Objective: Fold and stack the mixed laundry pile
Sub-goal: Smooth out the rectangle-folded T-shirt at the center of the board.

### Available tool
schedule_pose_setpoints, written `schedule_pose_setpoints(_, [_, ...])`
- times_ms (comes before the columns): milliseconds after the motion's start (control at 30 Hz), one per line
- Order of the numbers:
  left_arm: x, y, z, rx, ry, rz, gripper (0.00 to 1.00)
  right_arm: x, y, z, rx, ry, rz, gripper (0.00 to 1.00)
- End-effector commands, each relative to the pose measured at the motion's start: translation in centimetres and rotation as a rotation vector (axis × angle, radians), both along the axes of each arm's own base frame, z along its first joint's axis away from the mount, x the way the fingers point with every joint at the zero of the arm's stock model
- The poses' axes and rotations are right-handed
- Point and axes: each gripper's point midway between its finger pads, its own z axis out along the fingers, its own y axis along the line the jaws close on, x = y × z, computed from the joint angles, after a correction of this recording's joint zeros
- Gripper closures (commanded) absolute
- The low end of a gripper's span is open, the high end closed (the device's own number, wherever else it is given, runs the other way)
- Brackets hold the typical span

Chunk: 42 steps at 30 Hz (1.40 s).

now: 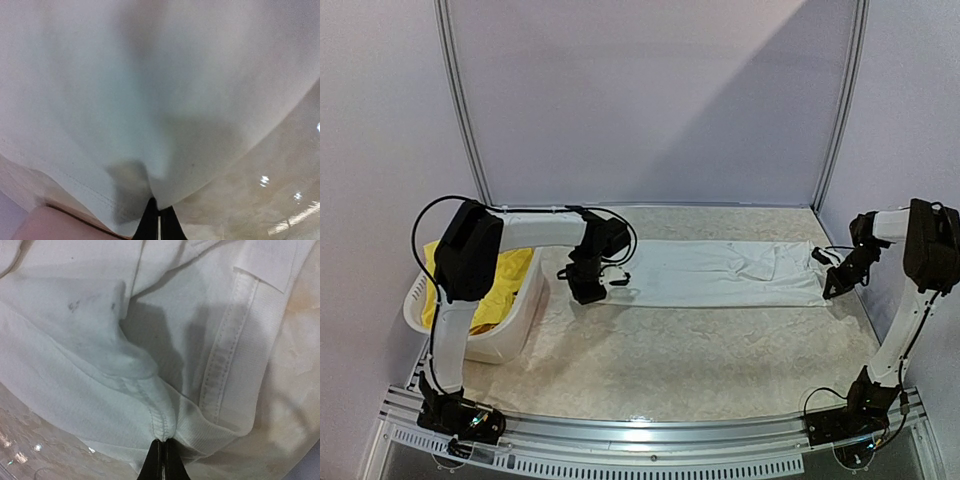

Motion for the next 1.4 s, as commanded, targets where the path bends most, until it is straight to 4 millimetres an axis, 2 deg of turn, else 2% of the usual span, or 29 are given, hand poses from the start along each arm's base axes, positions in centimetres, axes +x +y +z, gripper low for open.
schedule_pose_setpoints(0, [-5.3, 0.5, 0.3, 0.054, 0.079, 0.008, 1.00, -3.5, -0.9, -0.9, -0.066, 0.110, 0.048, 1.00])
schedule_pose_setpoints(200, [-10.5, 1.3, 0.6, 0.091, 0.130, 0.018, 1.00, -5.2, -0.9, -0.4, -0.088, 0.128, 0.085, 1.00])
schedule_pose_setpoints(333, [-12.5, 2.2, 0.7, 0.128, 0.149, 0.027, 1.00, -6.0, -0.7, 0.0, -0.086, 0.143, 0.095, 1.00])
schedule_pose_setpoints(400, [-11.9, 2.3, 1.7, 0.153, 0.097, 0.016, 0.88, -5.9, -0.7, 1.0, -0.086, 0.130, 0.097, 0.94])
schedule_pose_setpoints(500, [-10.8, 1.2, 4.5, 0.134, 0.039, -0.009, 0.77, -4.6, -0.7, 4.1, -0.089, 0.053, 0.084, 0.82])
schedule_pose_setpoints(667, [-8.8, -3.5, 10.3, -0.016, -0.047, -0.056, 0.69, -1.9, 0.8, 11.1, -0.037, -0.126, 0.067, 0.72])
schedule_pose_setpoints(767, [-7.4, -6.7, 12.2, -0.103, -0.102, -0.084, 0.67, -1.0, 3.4, 12.5, 0.005, -0.172, 0.115, 0.70])
schedule_pose_setpoints(900, [-4.8, -11.2, 12.3, -0.233, -0.171, -0.038, 0.66, -0.1, 8.1, 11.8, 0.046, -0.165, 0.211, 0.69])
schedule_pose_setpoints(1000, [-4.6, -13.8, 11.5, -0.333, -0.147, 0.033, 0.65, 0.2, 11.4, 10.4, 0.058, -0.141, 0.293, 0.70])
schedule_pose_setpoints(1067, [-4.4, -14.8, 11.2, -0.376, -0.158, 0.062, 0.65, 0.6, 12.7, 9.5, 0.041, -0.139, 0.331, 0.70])
schedule_pose_setpoints(1233, [-4.6, -14.8, 10.3, -0.410, -0.164, 0.112, 0.64, 1.0, 14.5, 6.1, 0.020, -0.049, 0.368, 0.68])
schedule_pose_setpoints(1367, [-5.3, -14.0, 9.3, -0.389, -0.146, 0.117, 0.64, 1.2, 15.5, 3.7, 0.007, -0.001, 0.390, 0.66])
